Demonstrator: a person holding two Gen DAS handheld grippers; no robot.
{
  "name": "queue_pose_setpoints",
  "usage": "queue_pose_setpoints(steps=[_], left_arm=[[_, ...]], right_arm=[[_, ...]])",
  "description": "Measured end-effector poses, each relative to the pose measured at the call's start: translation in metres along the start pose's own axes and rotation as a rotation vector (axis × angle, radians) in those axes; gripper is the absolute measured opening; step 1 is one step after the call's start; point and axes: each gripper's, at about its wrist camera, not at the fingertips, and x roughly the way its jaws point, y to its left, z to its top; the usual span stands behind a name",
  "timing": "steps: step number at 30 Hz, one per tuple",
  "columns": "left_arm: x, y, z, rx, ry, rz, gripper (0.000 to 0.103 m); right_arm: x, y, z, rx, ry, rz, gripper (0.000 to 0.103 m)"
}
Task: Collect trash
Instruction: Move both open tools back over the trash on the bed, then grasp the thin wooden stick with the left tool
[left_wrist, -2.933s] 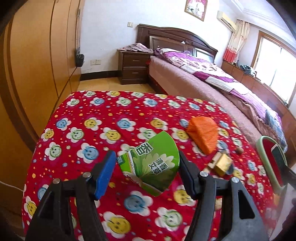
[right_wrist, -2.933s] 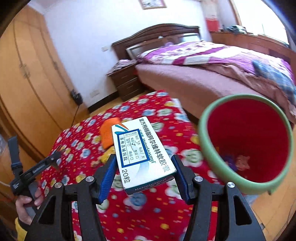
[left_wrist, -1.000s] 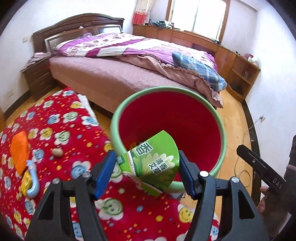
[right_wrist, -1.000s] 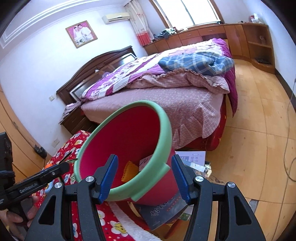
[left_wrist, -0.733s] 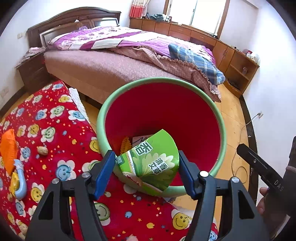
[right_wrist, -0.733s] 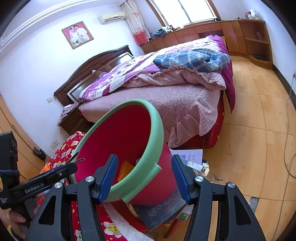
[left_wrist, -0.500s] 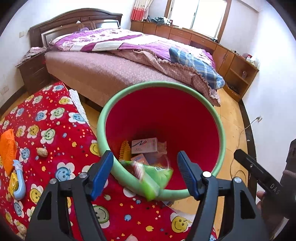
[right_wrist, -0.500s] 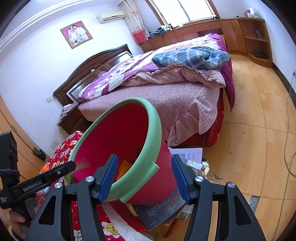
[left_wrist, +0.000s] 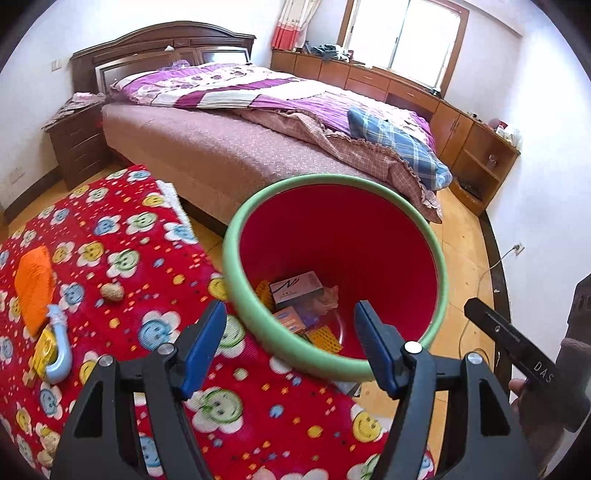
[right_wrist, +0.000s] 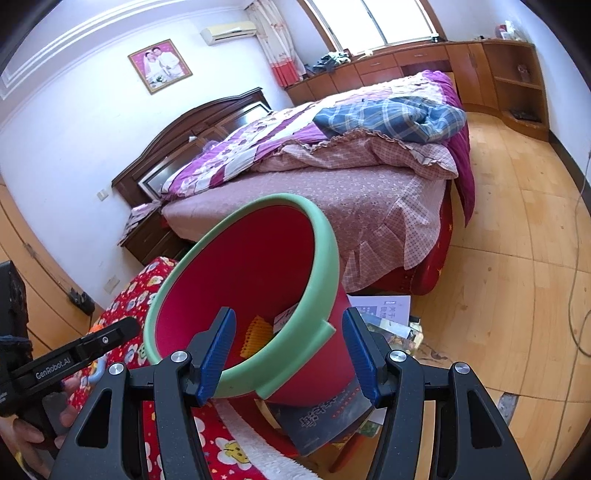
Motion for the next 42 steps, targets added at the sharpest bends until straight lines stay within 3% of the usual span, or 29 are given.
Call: queue_pose_setpoints(steps=[9,21,33,42], left_arm=[[-0.025,0.039,-0.021,-0.073,-0.007,0.059,0.071],[-0.067,0.118,-0.035,-0.162,-0.046,0.221,0.071],[-0.072,0.2,-0.052,-0.242,0.008,0.426,0.071],[-0.049,0.214,-0.063,-0.246,0.085,0.445,0.068]], right_arm=[[-0.004,0.028,-0.007,-0.047,0.017,0.039,0.062],[-0.002,0.071,-0.021,-0.128,0.053,0.088,0.062],[0.004,0.095,-0.029,-0.171,0.088,0.106,0.062],[0.011,0.107,-0.034,-0.197,0.113,0.11,0.062]])
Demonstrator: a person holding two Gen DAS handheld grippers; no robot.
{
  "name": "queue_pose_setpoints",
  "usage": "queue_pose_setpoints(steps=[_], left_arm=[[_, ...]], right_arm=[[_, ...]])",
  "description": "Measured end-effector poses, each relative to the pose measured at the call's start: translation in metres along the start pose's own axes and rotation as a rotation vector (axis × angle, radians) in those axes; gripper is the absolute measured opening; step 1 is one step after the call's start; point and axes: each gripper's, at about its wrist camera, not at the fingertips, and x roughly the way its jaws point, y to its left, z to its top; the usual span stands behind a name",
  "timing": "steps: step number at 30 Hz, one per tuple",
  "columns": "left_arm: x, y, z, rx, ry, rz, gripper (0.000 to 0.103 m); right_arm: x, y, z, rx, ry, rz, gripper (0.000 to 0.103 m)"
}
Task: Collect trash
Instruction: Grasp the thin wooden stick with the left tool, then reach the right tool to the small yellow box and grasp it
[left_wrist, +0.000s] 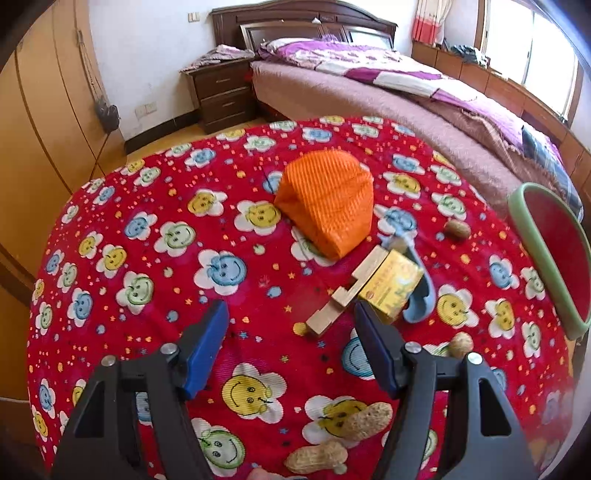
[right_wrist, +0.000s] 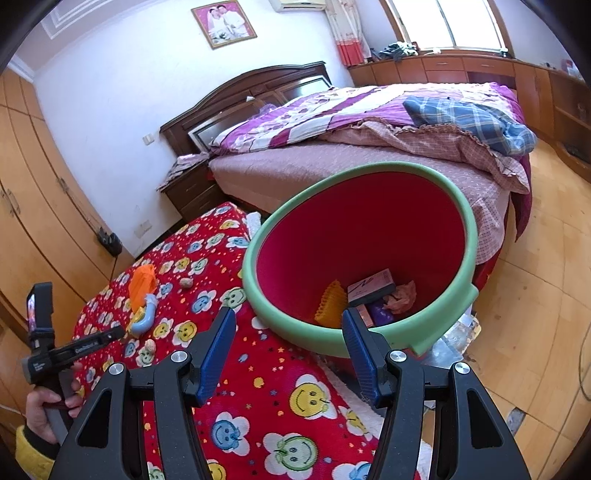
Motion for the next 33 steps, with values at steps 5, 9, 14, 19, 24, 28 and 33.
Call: queue_pose_setpoints(steps=[5,9,14,19,24,28,33], left_arm=[[0.009,-0.003,-0.001,0.001,0.014,-0.013,0.06],[0.01,-0.013,0.002,0.041,-0.006,-0.019,0.05],[0.012,-0.029,0.007,0.105,-0.024,-0.021,0.035],[0.011,-0.036,0.005,0.133,-0.027,-0.052,0.015],[0.003,-0.026,-0.001,0.093,-0.024,-0.088,0.011],[-0.004,-0.006,-0.003,0.02,-0.025,-0.1,0.011],[-0.013,0.027,-0.004,-0.062,-0.059,-0.077,0.011]], right_arm=[[0.002,0.003,-0.002,-0.004,0.007,-0.004,0.062],[0.004,0.005,-0.003,-0.005,0.015,-0.005,0.062],[0.007,0.009,-0.004,-0.012,0.024,0.001,0.062],[0.009,0.013,-0.006,-0.018,0.034,0.004,0.062],[0.012,0.018,-0.007,-0.033,0.044,0.009,0.062],[0.014,0.032,-0.005,-0.066,0.05,0.02,0.062],[0.025,0.06,-0.004,-0.125,0.068,0.047,0.062]])
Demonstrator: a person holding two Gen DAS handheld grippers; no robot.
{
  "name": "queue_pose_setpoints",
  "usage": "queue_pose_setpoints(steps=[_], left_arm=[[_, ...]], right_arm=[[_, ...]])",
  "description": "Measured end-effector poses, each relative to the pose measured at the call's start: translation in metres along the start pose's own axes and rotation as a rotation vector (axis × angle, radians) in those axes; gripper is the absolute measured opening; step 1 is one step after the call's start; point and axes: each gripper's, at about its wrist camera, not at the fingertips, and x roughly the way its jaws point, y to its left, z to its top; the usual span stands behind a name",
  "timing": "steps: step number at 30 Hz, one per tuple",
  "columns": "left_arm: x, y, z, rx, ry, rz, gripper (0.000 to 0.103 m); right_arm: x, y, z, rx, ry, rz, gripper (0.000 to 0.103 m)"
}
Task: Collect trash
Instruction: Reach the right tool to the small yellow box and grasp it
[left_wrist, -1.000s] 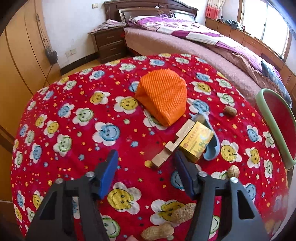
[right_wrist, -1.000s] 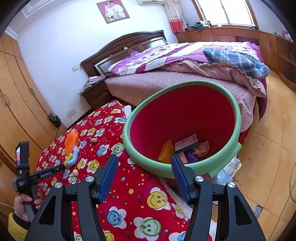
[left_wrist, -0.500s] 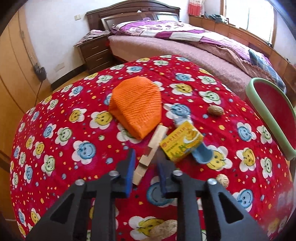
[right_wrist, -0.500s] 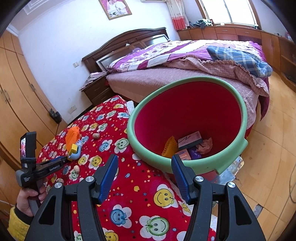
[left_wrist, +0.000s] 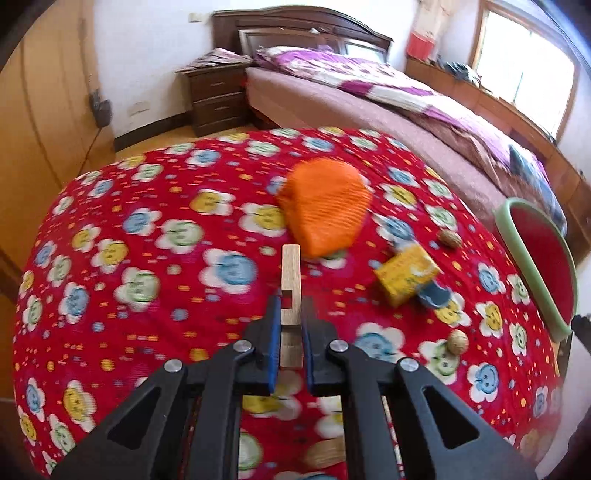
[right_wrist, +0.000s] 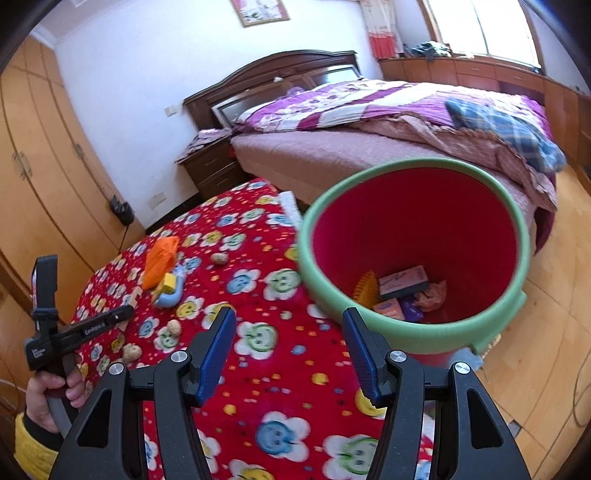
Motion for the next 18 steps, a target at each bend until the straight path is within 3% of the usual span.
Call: queue_pose_setpoints(steps=[9,18], left_arm=[[0.001,0.043,0.004,-0.111,-0.029,0.028,0.01],[0.008,0.056,-0.002,-0.149,-0.046,0.013,0.01]], right_arm=[[0.041,0.068,0.006,-0.141,0.076,0.067,0.062],[0.093,0.128,0.011,-0.292,0.144,0.088,0.062]])
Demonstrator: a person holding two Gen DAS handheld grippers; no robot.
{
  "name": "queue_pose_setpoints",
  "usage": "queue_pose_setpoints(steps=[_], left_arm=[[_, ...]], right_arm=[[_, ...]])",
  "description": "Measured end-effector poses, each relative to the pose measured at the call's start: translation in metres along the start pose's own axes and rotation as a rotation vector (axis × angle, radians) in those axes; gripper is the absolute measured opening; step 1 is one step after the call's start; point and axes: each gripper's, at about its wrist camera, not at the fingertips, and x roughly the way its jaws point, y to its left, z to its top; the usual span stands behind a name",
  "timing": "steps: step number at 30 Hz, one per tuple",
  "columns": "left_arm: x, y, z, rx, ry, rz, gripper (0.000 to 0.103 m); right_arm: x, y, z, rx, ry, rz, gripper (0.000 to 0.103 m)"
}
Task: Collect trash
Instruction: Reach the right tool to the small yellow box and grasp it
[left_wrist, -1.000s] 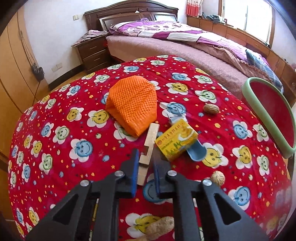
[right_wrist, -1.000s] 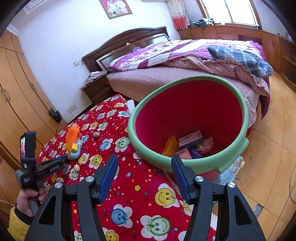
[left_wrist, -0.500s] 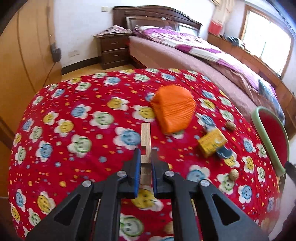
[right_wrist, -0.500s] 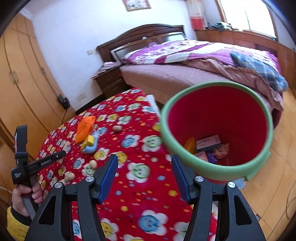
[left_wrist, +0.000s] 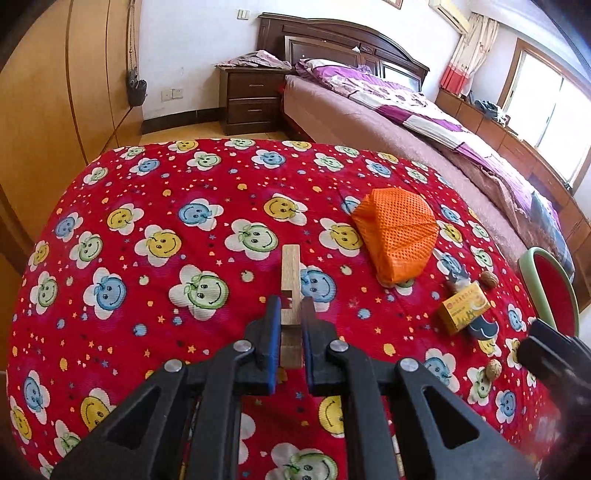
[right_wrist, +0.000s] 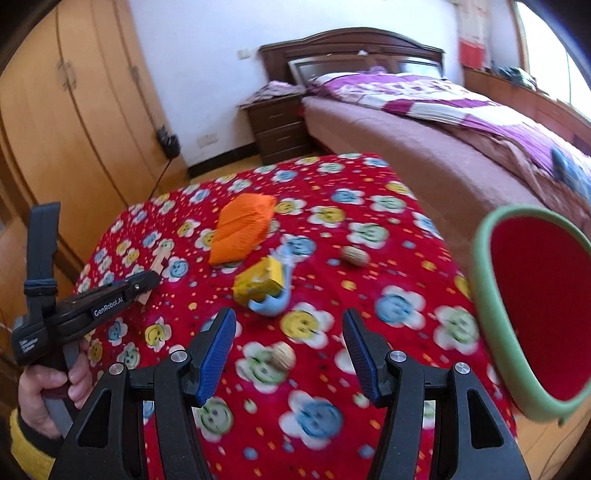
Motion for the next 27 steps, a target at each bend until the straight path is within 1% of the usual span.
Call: queue_pose_setpoints(steps=[6,13,16,17,19,23,27], left_arm=[[0.002,0.005,-0.002,-0.015,0.004,-0.017,0.01],[0.002,0.009,-0.003,-0.034,0.009,-0.029,0.01],[0.001,0.011,-0.004,-0.04,0.006,-0.032,0.01],[0.001,0.012,-0.004,-0.042,0.005,-0.034,0.01],[0.001,0.013,-0.004,-0.043,0.005,-0.035,0.01],[0.001,0.013,-0.004,-0.043,0.004,-0.034,0.01],[0.001,0.013,-0.004,-0.044,0.004,-0.034,0.01]], right_arm=[[0.027,0.024,0.012,-0.091,0.024,-0.019,0.062],[0.051,0.034,0.016,-0.182,0.043,-0.07,0.062],[0.056,0.036,0.014,-0.208,0.034,-0.086,0.06],[0.056,0.036,0.014,-0.217,0.027,-0.091,0.059],[0.057,0.037,0.012,-0.236,0.021,-0.092,0.052],[0.06,0.041,0.01,-0.266,0.021,-0.104,0.044],[0.059,0.043,0.01,-0.282,0.017,-0.111,0.043]])
